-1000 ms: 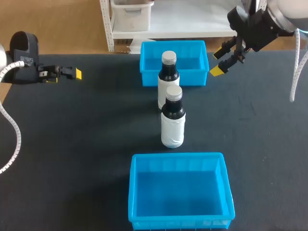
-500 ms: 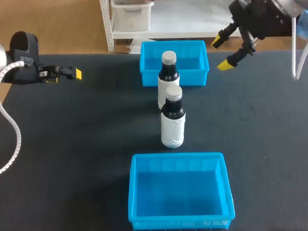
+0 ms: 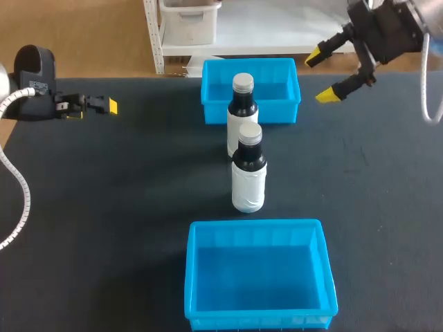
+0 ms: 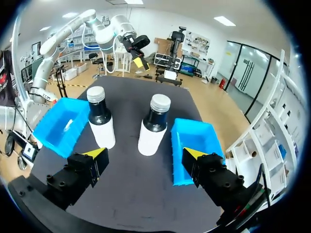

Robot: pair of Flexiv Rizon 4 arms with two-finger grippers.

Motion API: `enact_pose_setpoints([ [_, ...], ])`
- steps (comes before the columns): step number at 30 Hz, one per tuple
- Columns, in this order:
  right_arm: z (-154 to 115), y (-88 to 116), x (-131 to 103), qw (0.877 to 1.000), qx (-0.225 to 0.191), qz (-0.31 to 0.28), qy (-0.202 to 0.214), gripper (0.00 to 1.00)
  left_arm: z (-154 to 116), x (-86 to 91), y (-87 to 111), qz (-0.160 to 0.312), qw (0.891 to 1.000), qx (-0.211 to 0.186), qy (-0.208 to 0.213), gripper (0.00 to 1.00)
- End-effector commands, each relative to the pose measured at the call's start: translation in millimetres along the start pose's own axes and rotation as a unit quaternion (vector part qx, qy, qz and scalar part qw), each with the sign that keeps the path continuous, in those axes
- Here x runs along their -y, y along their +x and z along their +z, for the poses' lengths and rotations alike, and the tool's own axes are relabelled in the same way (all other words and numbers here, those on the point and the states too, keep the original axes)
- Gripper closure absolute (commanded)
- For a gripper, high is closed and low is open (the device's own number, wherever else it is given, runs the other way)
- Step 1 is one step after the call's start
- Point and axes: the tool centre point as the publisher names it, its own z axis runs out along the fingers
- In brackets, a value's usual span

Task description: Pick up the bottle, and place it in the far bin if it is heavy, or in the near bin if it is light.

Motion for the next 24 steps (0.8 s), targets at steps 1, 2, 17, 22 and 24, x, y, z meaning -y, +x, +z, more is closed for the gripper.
enact_pose_setpoints([
  [1,6.1,-4.8,-35.3,0.995,0.002,0.008,0.098,0.0,0.0,0.0,0.0,0.0,1.0,0.0,0.0,0.0],
  [2,9.3,-6.3,-39.5,0.994,0.002,0.01,0.104,0.0,0.0,0.0,0.0,0.0,1.0,0.0,0.0,0.0],
  [17,60.1,-23.2,-72.1,0.992,0.049,0.037,0.106,0.0,0.0,0.0,0.0,0.0,1.0,0.0,0.0,0.0],
  [22,69.5,-29.6,-76.5,0.994,0.057,0.035,0.082,0.0,0.0,0.0,0.0,0.0,1.0,0.0,0.0,0.0],
  [24,71.2,-31.7,-77.9,0.994,0.061,0.038,0.078,0.0,0.0,0.0,0.0,0.0,1.0,0.0,0.0,0.0],
])
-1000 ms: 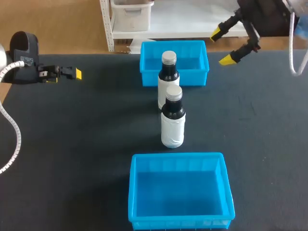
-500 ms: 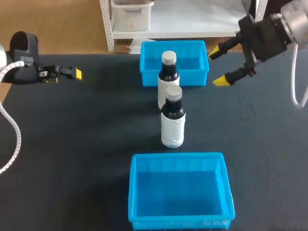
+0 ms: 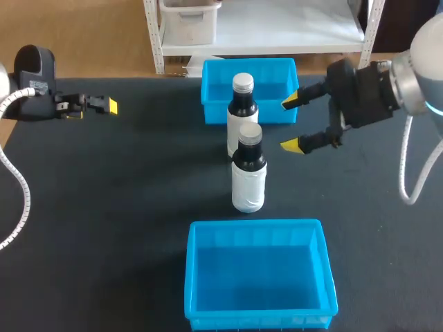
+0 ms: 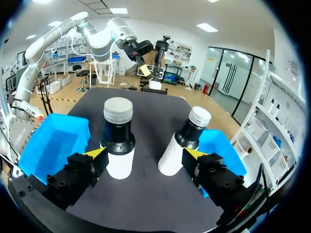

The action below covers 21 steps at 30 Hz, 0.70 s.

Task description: Pick up the bottle, and place it in the far bin if it is heavy, or in the near bin if it is light.

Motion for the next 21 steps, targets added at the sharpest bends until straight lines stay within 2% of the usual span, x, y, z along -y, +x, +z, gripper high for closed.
enact_pose_setpoints([
  [1,6.0,-3.0,-1.9,1.0,0.003,0.002,-0.005,0.0,0.0,0.0,0.0,0.0,1.0,0.0,0.0,0.0],
  [11,15.2,-11.3,-22.8,0.998,0.013,0.026,-0.049,0.0,0.0,0.0,0.0,0.0,1.0,0.0,0.0,0.0],
  [21,30.0,-6.3,-33.4,0.996,-0.006,0.057,-0.069,0.0,0.0,0.0,0.0,0.0,1.0,0.0,0.0,0.0],
])
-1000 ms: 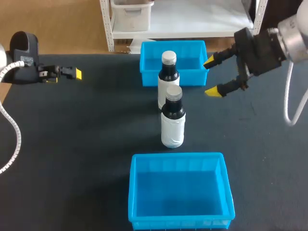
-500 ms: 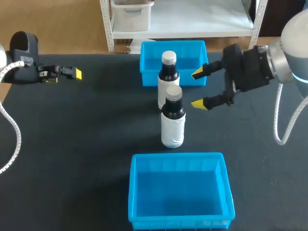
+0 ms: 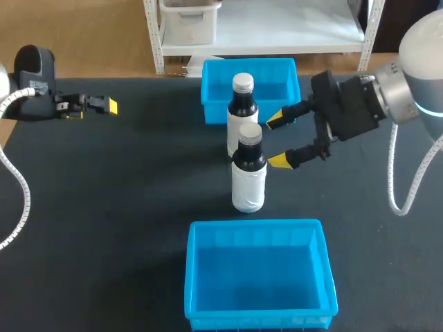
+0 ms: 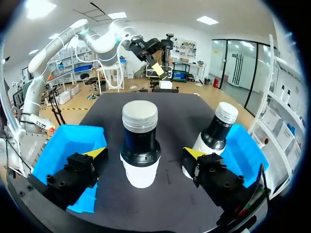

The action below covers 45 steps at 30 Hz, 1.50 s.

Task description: Pick up the bottle, and place it in the far bin if it is heavy, or in the near bin if it is light.

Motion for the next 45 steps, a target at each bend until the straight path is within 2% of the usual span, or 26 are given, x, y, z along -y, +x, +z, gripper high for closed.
enact_pose_setpoints([
  [1,9.7,-1.5,2.7,1.0,-0.01,0.007,-0.007,0.0,0.0,0.0,0.0,0.0,1.0,0.0,0.0,0.0],
  [16,28.5,-14.3,-1.7,0.999,-0.008,0.024,-0.047,0.0,0.0,0.0,0.0,0.0,1.0,0.0,0.0,0.0],
  [25,35.3,-19.3,-5.1,0.998,-0.005,0.031,-0.049,0.0,0.0,0.0,0.0,0.0,1.0,0.0,0.0,0.0],
  [45,41.6,-17.1,-7.6,0.998,0.001,0.038,-0.05,0.0,0.0,0.0,0.0,0.0,1.0,0.0,0.0,0.0],
])
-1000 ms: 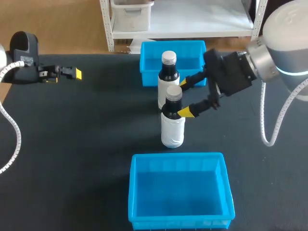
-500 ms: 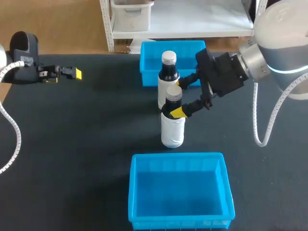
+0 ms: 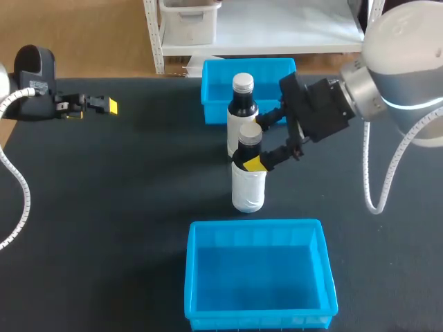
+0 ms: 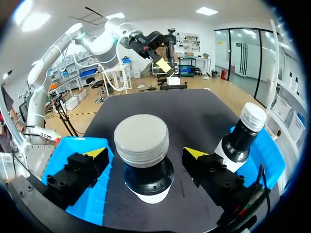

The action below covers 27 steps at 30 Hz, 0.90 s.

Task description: Pick up the bottle, and place it in the far bin if it is heavy, or in the near bin if it is light.

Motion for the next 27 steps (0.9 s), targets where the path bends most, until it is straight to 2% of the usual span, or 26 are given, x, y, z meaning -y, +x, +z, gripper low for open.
enact_pose_setpoints([
  [1,3.4,0.6,2.4,1.0,0.006,-0.001,-0.002,0.0,0.0,0.0,0.0,0.0,1.0,0.0,0.0,0.0],
  [4,6.1,0.3,3.4,1.0,0.009,-0.001,-0.004,0.01,0.0,0.0,0.0,0.0,1.0,0.0,0.0,0.0],
  [10,9.3,-0.2,5.9,1.0,0.012,-0.001,-0.006,0.18,0.0,0.0,0.0,0.0,1.0,0.0,0.0,0.0],
  [13,9.4,-0.8,6.6,1.0,0.013,-0.002,-0.006,0.31,0.0,0.0,0.0,0.0,1.0,0.0,0.0,0.0],
  [14,9.4,-0.9,6.6,1.0,0.013,-0.002,-0.005,0.44,0.0,0.0,0.0,0.0,1.0,0.0,0.0,0.0],
  [15,9.4,-0.9,6.7,1.0,0.012,-0.003,-0.005,0.5,0.0,0.0,0.0,0.0,1.0,0.0,0.0,0.0],
  [27,1.5,-5.7,5.2,1.0,0.013,-0.009,0.001,0.59,0.0,0.0,0.0,0.0,1.0,0.0,0.0,0.0],
])
